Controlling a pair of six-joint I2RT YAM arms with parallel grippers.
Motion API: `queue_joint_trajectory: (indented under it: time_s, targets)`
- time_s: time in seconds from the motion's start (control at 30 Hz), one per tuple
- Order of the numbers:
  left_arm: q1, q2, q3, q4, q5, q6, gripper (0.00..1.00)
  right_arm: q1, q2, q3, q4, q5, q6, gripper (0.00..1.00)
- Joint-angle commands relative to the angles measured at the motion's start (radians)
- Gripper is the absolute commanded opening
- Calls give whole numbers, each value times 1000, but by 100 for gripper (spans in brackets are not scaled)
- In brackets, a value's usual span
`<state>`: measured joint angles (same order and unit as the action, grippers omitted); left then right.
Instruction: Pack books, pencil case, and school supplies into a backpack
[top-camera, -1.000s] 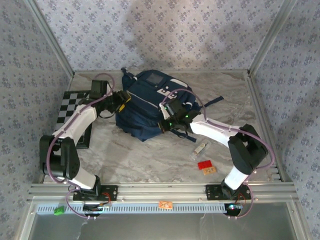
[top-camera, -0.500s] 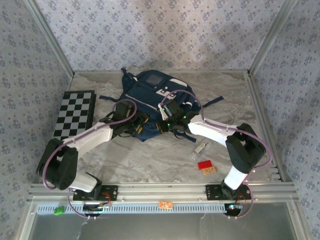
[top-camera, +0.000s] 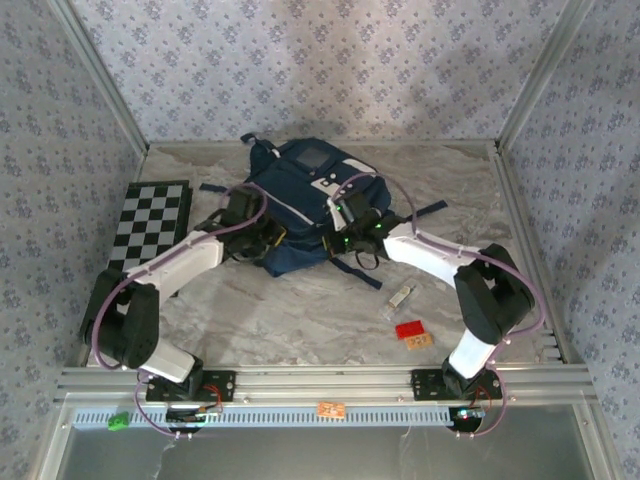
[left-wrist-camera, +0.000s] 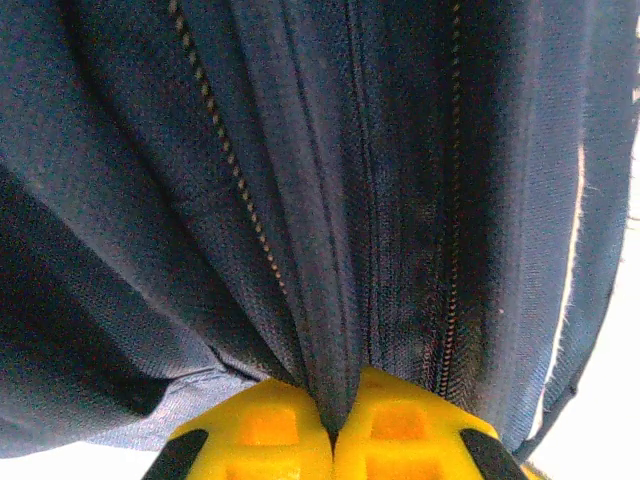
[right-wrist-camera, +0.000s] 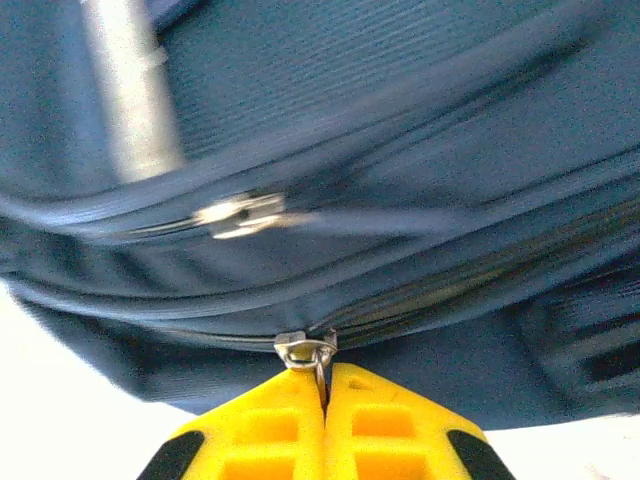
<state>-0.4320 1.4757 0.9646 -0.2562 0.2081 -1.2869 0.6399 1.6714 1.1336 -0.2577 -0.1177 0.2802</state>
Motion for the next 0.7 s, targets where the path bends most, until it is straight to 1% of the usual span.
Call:
queue_joint_trajectory:
  time_s: [0.0, 0.07, 0.13, 0.17, 0.2, 0.23, 0.27, 0.3, 0.33, 0.37, 0.4, 0.43, 0.5, 0.57, 0.63, 0.67]
  targets:
    - [149, -55, 50, -120, 18, 213, 0, -125, -20, -5, -158, 76, -46, 0]
    - [192, -36, 66, -143, 69, 262, 0, -158, 17, 28, -162, 43, -59, 0]
    - [197, -15, 85, -124, 117, 319, 0, -141, 37, 51, -184, 26, -72, 0]
    - [197, 5, 115, -169, 107, 347, 0, -121, 36, 90, -193, 37, -76, 0]
    - [199, 22, 136, -194, 104, 369, 0, -109, 29, 101, -204, 18, -71, 6]
    - [199, 29, 145, -195, 114, 379, 0, -106, 14, 106, -204, -32, -60, 21]
    - [198, 28, 145, -187, 120, 378, 0, -106, -11, 107, -195, -78, -45, 33]
    - [193, 22, 136, -165, 126, 376, 0, -106, -40, 106, -182, -107, -21, 38]
    - [188, 16, 134, -160, 137, 379, 9, -114, -59, 104, -167, -132, 6, 42]
    - [184, 11, 137, -169, 151, 384, 14, -130, -68, 104, -138, -164, 53, 45]
    - [179, -2, 132, -176, 150, 386, 15, -145, -56, 111, -108, -222, 96, 50]
    - [172, -19, 120, -179, 138, 385, 15, -155, -31, 135, -101, -275, 121, 53]
    - [149, -71, 85, -181, 93, 372, 18, -163, 61, 217, -112, -338, 162, 53]
    - [116, -101, 88, -219, 26, 378, 28, -157, 129, 287, -96, -382, 174, 54]
    - [82, -117, 110, -288, -51, 377, 36, -155, 182, 338, -93, -373, 189, 57]
    - [60, -131, 112, -305, -86, 369, 41, -162, 215, 373, -108, -372, 194, 57]
